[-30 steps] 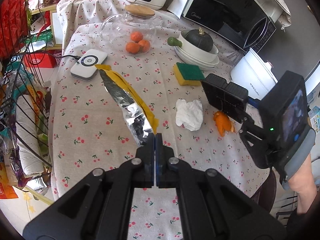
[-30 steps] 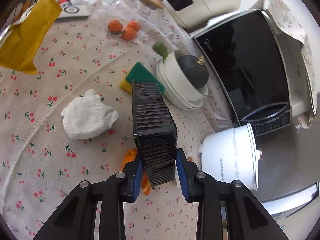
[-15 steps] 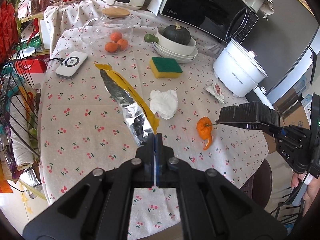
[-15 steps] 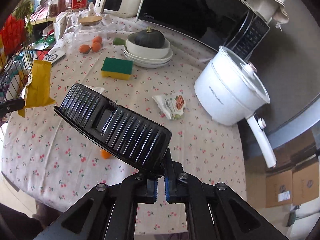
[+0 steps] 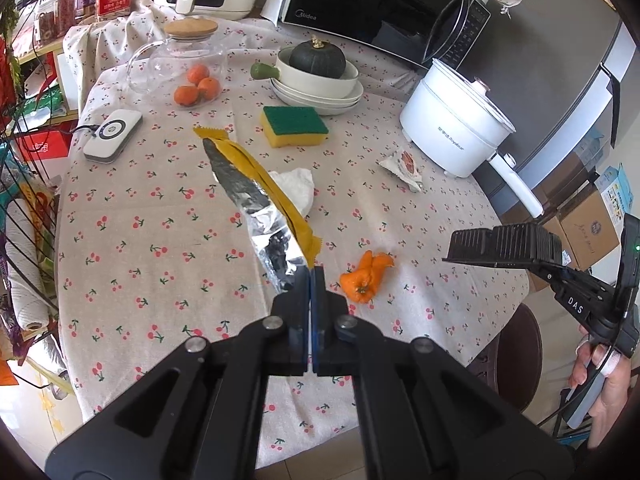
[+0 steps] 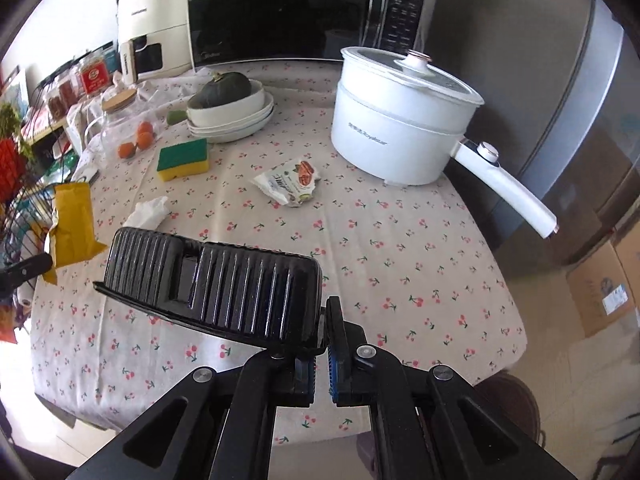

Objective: Collect trash
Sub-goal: 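Drop the wrapper from the left tool into the bin while the right tool drops the black tray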

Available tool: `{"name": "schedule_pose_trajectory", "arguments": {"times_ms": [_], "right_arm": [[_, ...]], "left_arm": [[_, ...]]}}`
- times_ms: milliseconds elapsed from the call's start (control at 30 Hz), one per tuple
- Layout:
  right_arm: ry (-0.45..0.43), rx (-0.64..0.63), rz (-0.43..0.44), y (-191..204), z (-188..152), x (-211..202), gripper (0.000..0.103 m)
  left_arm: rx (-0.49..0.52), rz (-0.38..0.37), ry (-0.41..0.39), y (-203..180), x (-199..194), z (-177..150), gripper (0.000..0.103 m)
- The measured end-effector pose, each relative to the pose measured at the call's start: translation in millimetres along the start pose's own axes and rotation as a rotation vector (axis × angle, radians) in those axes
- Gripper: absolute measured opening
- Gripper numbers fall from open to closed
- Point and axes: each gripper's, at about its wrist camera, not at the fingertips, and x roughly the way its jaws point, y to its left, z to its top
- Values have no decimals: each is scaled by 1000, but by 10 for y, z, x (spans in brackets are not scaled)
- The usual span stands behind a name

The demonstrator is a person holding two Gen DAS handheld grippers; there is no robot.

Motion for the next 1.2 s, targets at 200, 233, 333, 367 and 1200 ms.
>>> {"name": "schedule_pose_trajectory", "arguments": {"times_ms": [200, 233, 333, 367, 1200], "right_arm": [[-7, 61, 24, -282, -274, -86, 5], [-12, 72, 30, -342, -345, -88, 5], [61, 133, 38, -544, -490, -31, 5], [57, 149, 49, -609, -504, -58, 5], [96, 356, -118, -2180, -1614, -665, 6]], "left_arm": [[10, -21, 8, -136, -7, -65, 1], [11, -27, 10, -171, -10, -81, 1], [25, -54, 15, -321, -9, -122, 1], [37, -62, 15, -387, -11, -138, 1], [399, -374, 242, -2476, 483, -799, 1]]}}
